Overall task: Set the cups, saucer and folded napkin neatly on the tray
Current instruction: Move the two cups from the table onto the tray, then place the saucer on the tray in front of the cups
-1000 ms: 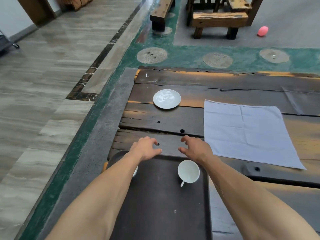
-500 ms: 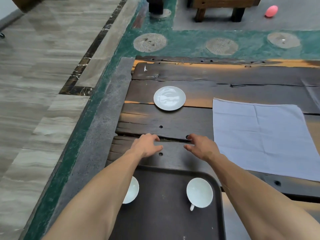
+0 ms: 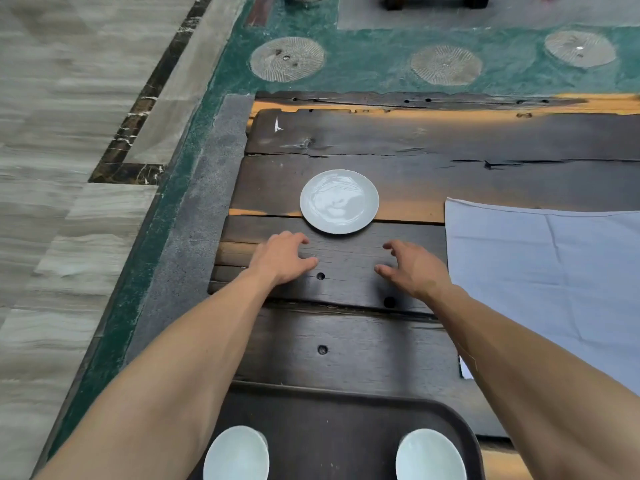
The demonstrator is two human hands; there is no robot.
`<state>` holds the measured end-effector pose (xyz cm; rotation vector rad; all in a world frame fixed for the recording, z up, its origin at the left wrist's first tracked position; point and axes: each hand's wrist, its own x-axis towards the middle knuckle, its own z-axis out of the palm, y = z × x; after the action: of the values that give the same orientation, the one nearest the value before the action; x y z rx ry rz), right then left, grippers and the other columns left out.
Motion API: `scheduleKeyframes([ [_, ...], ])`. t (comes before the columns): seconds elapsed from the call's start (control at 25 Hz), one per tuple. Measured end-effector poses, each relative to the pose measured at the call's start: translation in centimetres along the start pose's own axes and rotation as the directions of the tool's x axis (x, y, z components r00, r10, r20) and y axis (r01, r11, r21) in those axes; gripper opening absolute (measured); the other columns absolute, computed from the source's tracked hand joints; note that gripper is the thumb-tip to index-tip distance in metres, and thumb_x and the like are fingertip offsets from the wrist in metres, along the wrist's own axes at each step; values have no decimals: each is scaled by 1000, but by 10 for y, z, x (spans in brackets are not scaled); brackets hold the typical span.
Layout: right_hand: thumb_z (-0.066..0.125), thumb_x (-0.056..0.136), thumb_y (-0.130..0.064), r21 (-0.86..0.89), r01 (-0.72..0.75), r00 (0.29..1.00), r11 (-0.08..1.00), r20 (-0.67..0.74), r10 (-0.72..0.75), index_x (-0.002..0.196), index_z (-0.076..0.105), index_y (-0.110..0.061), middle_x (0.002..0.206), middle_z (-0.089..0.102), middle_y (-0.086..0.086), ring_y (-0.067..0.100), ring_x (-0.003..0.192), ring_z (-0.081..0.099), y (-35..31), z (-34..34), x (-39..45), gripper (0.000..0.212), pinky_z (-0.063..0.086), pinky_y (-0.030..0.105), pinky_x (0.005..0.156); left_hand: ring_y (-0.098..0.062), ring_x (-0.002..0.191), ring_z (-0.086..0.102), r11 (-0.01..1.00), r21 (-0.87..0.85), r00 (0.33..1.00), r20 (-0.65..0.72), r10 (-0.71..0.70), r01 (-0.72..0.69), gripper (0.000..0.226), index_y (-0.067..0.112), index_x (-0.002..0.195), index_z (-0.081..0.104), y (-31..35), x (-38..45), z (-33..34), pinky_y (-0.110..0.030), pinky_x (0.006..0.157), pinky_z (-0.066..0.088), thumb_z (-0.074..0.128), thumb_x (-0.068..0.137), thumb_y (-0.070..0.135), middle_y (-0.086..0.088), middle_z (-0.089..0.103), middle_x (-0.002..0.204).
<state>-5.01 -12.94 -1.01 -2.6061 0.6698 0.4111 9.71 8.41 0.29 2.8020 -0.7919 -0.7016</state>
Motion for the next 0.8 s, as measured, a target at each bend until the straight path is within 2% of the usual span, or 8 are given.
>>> scheduleKeyframes([
  [0.08, 59, 89, -52, -20, 1, 1000, 1000, -23, -2, 144, 37, -22, 143, 50, 7, 29, 127, 48, 2, -3, 19, 66, 47, 45, 98, -26, 131, 43, 1000, 4, 999, -40, 0, 0, 66, 28, 139, 46, -3, 22, -5, -47, 102, 37, 64, 81, 55, -3, 49, 141],
  [0.16, 64, 84, -55, -36, -3, 999, 999, -39, 1, 149, 28, -23, 149, 42, 7, 30, 133, 41, 3, -6, 39, 81, 43, 46, 101, -26, 138, 34, 1000, -5, 999, -51, 6, -7, 87, 28, 147, 36, -7, 43, -9, -49, 105, 34, 71, 74, 59, -3, 42, 148],
  [0.28, 72, 71, -63, -52, 7, 999, 999, -32, -8, 153, 14, -23, 158, 25, 2, 26, 145, 19, 4, -12, 69, 108, 28, 51, 110, -25, 150, 4, 1000, -20, 1000, 3, -6, 6, 123, 27, 155, 10, -10, 72, -11, -52, 116, 19, 79, 62, 65, 3, 18, 162],
  [0.36, 75, 65, -67, -57, -2, 1000, 998, -7, 1, 154, 8, -23, 160, 19, 0, 28, 147, 9, 3, -13, 88, 119, 21, 53, 113, -24, 150, -5, 1000, -13, 999, 34, -20, 20, 134, 24, 156, 1, -11, 88, -11, -53, 118, 13, 82, 57, 65, 7, 8, 164],
  [0.48, 79, 58, -67, -48, -6, 1000, 999, 8, 7, 153, 6, -23, 157, 21, 4, 32, 143, 15, 0, -12, 112, 127, 21, 52, 112, -26, 150, -5, 1000, 19, 999, 45, -19, 18, 140, 21, 156, -2, -15, 109, -9, -54, 118, 12, 83, 53, 66, 4, 7, 164],
  [0.64, 81, 49, -71, -117, 3, 1000, 993, -8, -4, 147, 16, -22, 148, 29, 8, 36, 133, 24, -4, -6, 134, 127, 23, 53, 110, -30, 149, -11, 1000, 28, 998, 65, -16, 14, 142, 18, 156, -2, -19, 132, -7, -55, 117, 6, 85, 53, 63, 1, 6, 163],
  [0.72, 82, 46, -70, -113, 4, 1000, 994, -24, -7, 147, 15, -21, 145, 30, 9, 37, 130, 26, -5, -3, 143, 131, 23, 52, 110, -31, 148, -5, 999, 31, 998, 59, 9, -11, 137, 19, 154, 7, -20, 143, -6, -53, 117, 8, 86, 51, 62, -5, 14, 158],
  [0.8, 85, 44, -67, -100, 11, 999, 995, -41, -15, 149, 12, -19, 143, 31, 11, 38, 126, 29, -5, 1, 150, 137, 25, 50, 109, -30, 139, 11, 999, 17, 998, 44, 46, -47, 124, 23, 144, 24, -22, 151, -5, -48, 115, 15, 87, 44, 62, -5, 26, 142],
])
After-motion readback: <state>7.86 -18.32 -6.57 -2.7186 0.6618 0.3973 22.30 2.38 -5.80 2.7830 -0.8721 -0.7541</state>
